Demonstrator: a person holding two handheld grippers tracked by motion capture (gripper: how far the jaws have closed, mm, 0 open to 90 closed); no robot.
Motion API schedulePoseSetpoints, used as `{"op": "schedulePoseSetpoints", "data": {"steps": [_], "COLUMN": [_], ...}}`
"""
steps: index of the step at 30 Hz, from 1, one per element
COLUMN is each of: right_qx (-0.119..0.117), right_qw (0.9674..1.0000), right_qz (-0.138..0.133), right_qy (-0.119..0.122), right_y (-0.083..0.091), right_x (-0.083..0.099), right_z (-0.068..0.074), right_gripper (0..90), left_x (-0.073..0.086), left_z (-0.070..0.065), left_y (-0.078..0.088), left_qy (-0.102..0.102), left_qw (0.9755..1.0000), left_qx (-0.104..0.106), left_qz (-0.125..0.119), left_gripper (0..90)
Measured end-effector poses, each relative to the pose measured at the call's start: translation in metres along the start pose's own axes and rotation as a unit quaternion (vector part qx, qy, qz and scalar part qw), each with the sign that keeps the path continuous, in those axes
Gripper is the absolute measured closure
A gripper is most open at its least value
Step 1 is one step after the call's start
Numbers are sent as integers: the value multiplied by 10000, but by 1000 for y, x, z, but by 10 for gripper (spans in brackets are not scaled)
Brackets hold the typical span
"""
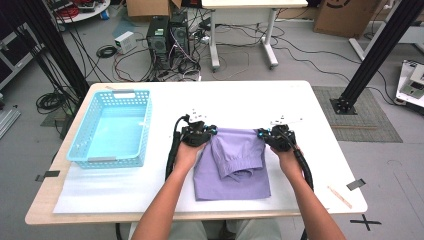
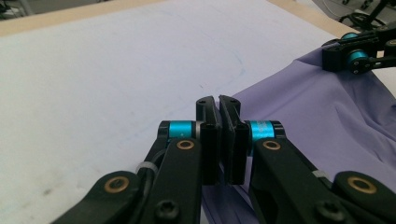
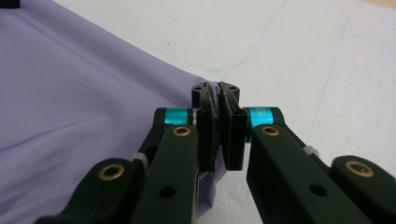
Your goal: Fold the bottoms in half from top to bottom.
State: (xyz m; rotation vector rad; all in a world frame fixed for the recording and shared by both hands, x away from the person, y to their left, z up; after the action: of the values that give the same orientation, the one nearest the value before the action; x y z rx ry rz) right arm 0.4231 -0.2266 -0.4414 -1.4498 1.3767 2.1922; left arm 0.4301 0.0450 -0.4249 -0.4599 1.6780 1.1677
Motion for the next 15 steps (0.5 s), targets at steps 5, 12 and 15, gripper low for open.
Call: {"op": "schedulePoseSetpoints", "data": {"steps": [5, 12, 15], "right_qx": [42, 181, -125], "right_qw": [10000, 9998, 9996], "right_qz": [-72, 40, -228], "right_qy": [52, -34, -120], "right_y": [-11, -21, -10], "right_x": [-14, -15, -16], "right_z": [-5, -10, -3], "right_gripper": [867, 648, 559], "left_x": [5, 10, 17], "left_z": [12, 23, 27], "left_y": [-10, -6, 6], "left_qy": [225, 532, 648], "left_qw": [9996, 9976, 9968], "left_qx": [-168, -394, -345], "left_qz": [-74, -199, -330], "left_gripper": [868, 589, 530]}}
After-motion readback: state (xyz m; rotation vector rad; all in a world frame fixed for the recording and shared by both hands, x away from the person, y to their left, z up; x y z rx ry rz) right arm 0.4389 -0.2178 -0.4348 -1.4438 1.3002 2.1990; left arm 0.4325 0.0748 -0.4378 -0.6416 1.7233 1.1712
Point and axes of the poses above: each handheld gripper's, and its own axes: y roughly backward along the jaws, x roughly out of its underside, z roughly to its left, the point moved 3 cm from there along -y, roughly forward along the jaws, and after that the axes turned 9 degrees about -x, right-handed, at the moved point
